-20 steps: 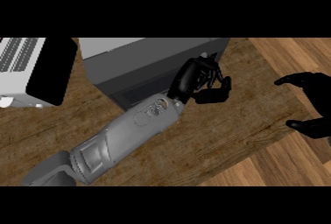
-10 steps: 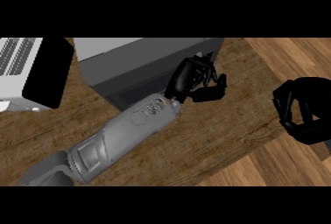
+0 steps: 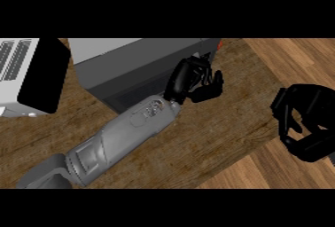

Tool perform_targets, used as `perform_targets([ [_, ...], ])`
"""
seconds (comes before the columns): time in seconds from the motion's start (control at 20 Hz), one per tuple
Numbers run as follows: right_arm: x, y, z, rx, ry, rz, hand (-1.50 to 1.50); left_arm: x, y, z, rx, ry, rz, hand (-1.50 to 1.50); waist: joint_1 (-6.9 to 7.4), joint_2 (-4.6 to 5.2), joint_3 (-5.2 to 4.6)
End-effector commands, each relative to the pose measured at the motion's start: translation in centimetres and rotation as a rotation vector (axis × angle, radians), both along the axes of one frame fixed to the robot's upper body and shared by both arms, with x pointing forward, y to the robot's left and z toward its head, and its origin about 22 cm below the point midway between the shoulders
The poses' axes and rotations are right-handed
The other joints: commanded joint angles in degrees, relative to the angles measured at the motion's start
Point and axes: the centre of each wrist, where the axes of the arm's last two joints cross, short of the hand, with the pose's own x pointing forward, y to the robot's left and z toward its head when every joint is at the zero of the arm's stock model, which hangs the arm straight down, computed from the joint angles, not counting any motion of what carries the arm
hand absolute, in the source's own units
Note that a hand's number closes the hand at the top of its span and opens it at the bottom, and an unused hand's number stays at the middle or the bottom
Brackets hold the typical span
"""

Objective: Pick up the milk, place it into the microwave and close the microwave

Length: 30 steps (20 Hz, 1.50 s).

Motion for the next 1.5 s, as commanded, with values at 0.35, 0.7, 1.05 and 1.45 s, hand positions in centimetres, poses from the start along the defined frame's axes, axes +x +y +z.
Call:
perform_targets([
  [0.35,-1.1,1.6,1.0,0.031,-0.035,0.139,1.5,-0.3,-2.6,1.3,-0.015,-0.019,-0.017,1.5,-2.3,0.65,0.1],
  [0.7,-3.0,2.8,-1.3,-0.068,0.096,0.227,1.5,0.2,-0.2,1.0,-0.379,0.344,0.157,1.5,1.84,2.13,-1.22],
  [1.05,-5.2,3.9,-3.4,-0.025,0.177,0.232,1.5,0.5,1.6,-0.9,-0.532,0.455,0.134,1.5,4.52,1.43,-0.86],
  [1.45,-7.4,5.6,-4.0,0.019,0.186,0.235,1.5,0.7,3.3,-3.1,-0.56,0.491,0.05,1.5,7.35,0.99,-0.96],
])
